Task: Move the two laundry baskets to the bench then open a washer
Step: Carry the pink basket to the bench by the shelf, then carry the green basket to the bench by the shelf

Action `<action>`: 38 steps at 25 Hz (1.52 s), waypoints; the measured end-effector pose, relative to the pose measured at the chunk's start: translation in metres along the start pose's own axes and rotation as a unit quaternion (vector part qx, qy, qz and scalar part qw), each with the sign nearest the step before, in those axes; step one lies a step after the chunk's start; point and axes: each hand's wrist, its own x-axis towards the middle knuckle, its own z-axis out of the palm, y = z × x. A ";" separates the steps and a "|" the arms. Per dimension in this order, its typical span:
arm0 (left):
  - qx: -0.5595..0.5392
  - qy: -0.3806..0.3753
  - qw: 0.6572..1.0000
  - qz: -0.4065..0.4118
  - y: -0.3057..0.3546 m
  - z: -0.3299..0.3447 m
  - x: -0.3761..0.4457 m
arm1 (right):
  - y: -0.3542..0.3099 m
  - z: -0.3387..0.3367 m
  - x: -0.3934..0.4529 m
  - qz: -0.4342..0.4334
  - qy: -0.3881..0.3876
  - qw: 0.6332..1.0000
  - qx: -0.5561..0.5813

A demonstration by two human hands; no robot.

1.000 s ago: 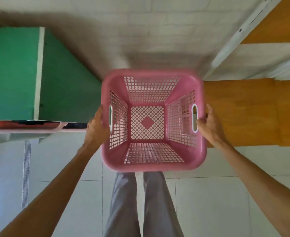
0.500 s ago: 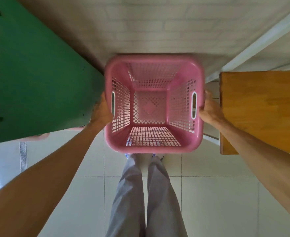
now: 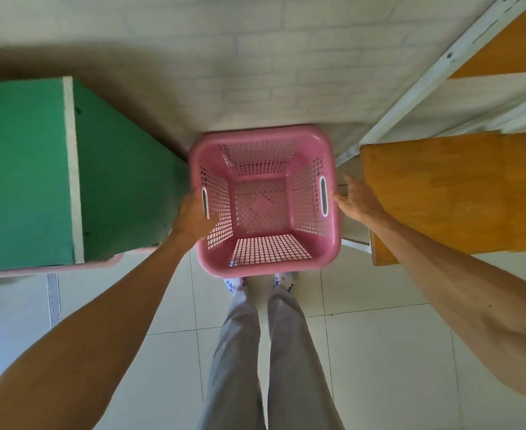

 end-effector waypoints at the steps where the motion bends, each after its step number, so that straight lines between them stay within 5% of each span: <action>1: 0.004 -0.022 1.000 0.016 0.019 -0.018 -0.019 | -0.013 -0.021 -0.027 0.001 -0.006 1.000 0.005; 5: 0.161 -0.038 0.983 0.075 0.090 -0.091 -0.095 | -0.059 -0.103 -0.147 -0.023 0.011 0.999 -0.039; 9: 0.306 -0.033 0.932 0.192 0.140 -0.137 -0.124 | -0.070 -0.144 -0.219 -0.034 0.036 0.995 -0.085; 17: 0.401 -0.039 0.851 0.337 0.307 -0.169 -0.137 | 0.015 -0.261 -0.318 0.104 0.150 0.982 0.044; 26: 0.402 -0.048 0.749 0.525 0.558 -0.031 -0.251 | 0.236 -0.340 -0.453 0.291 0.266 0.916 0.067; 38: 0.409 -0.054 0.692 0.592 0.752 0.190 -0.392 | 0.524 -0.363 -0.610 0.377 0.309 0.869 0.079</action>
